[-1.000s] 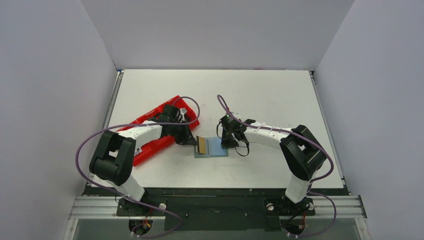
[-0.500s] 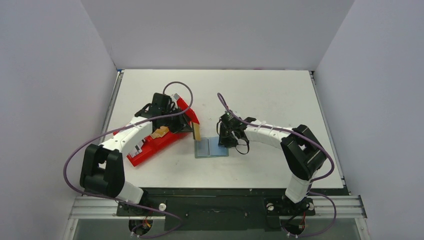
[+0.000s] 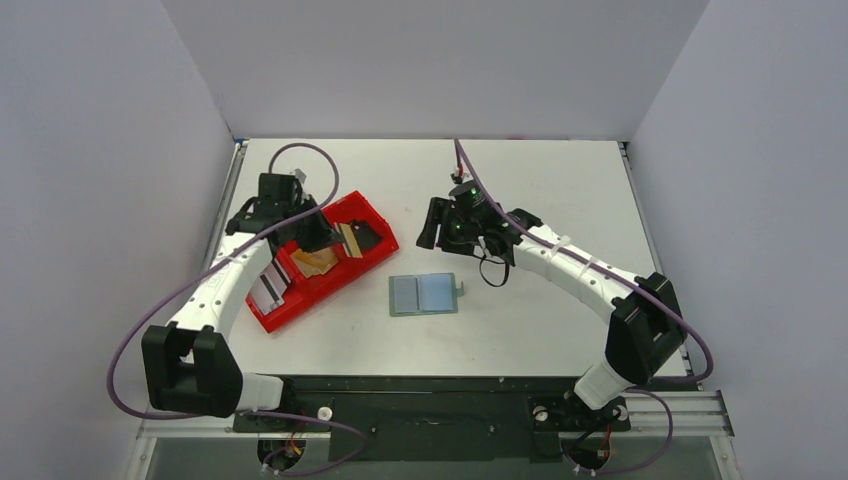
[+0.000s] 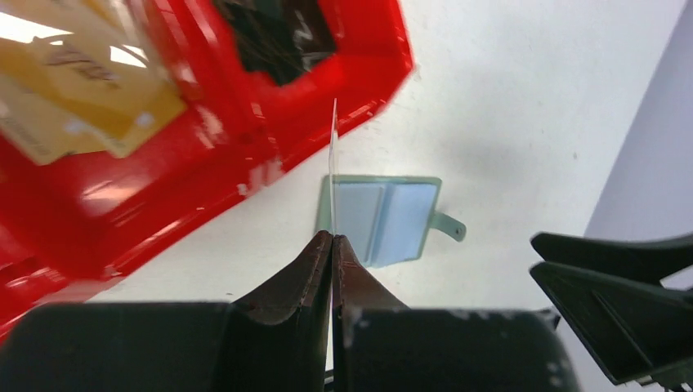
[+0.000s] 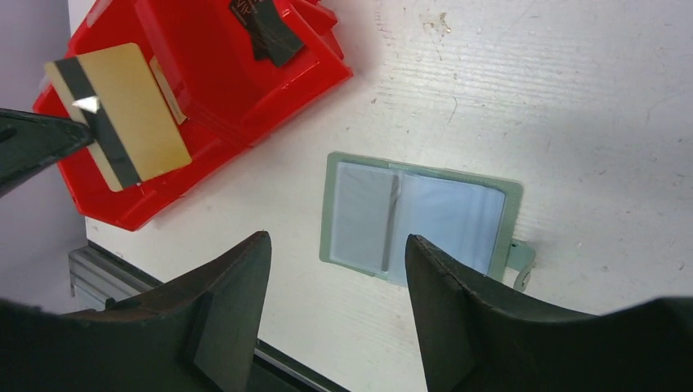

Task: Take the credit cards out of the card holder
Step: Place the credit card in the storage box.

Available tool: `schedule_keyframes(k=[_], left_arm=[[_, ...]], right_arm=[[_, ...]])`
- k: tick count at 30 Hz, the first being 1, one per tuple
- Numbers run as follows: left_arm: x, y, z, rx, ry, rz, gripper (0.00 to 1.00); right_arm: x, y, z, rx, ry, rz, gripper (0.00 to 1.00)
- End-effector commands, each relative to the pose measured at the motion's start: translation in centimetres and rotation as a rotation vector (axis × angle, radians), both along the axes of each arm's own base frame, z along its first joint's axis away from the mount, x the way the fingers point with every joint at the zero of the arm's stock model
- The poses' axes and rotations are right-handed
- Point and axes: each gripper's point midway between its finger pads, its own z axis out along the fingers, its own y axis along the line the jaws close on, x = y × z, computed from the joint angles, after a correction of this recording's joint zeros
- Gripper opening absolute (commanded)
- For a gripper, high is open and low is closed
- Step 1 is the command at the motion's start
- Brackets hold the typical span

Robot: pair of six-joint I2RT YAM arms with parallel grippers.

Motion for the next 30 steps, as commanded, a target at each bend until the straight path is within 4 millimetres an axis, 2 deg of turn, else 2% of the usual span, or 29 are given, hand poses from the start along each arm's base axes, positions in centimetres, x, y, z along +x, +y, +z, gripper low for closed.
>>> schedule_keyframes(k=[1,4,8,17,23,30], left_arm=[[0.3,4.9,2.7,0.095,-0.042,0.160,0.00],[0.1,7.6,2.2,0.140,-0.019,0.246,0.00],[0.3,9.6,0.3,0.148,0.032,0.309,0.00],[3.4,8.9,-3.9,0.106,0.073,0.272,0.00],[3.8,9.3,-6.2,0.135,0.126,0.256,0.00],[4.0,9.4,-7.3,0.130,0.152,0.234,0.00]], right_arm=[[0.1,-0.7,1.0,0.001,-0.022,0.010,0.57],[-0.1,-1.0,0.7,-0.005,-0.017,0.010,0.58],[-0.4,-1.6,0.2,-0.013,-0.009,0.007,0.58],[-0.4,-2.5,-0.4,-0.025,-0.002,-0.003,0.58],[-0.5,-2.8,-0.7,-0.037,0.006,-0.009,0.58],[-0.4,-3.2,-0.6,-0.037,0.001,-0.023,0.58]])
